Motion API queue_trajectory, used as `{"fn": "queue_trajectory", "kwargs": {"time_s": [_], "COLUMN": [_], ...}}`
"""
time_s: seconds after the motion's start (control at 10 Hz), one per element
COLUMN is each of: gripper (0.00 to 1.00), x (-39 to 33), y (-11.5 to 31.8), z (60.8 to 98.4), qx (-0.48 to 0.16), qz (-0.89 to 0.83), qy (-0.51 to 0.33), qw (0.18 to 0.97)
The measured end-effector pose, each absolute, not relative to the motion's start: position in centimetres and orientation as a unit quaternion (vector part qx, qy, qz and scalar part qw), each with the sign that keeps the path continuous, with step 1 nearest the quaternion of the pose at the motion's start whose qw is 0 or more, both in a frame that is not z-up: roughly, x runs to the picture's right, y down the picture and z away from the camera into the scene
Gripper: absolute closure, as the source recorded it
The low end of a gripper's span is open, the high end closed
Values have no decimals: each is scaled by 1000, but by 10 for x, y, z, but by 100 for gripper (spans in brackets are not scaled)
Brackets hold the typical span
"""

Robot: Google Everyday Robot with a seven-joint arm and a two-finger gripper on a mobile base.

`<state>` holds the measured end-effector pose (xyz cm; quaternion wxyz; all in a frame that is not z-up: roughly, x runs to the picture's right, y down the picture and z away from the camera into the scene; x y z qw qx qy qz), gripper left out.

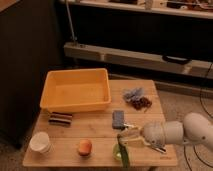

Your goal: Place pepper in plastic cup

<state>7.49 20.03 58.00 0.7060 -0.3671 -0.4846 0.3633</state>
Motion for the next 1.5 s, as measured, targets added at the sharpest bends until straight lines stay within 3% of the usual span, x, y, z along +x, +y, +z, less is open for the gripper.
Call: {"fn": "queue_trajectory", "kwargs": {"time_s": [0.3, 1.0, 1.5], "gripper": [100, 100, 100], "x": [65, 74, 91], "y": [210, 152, 174], "z": [608, 640, 644], "qx": [-338, -313, -336], "qz": [353, 319, 306], "qy": [-505, -536, -565], "qw": [712, 717, 688]}}
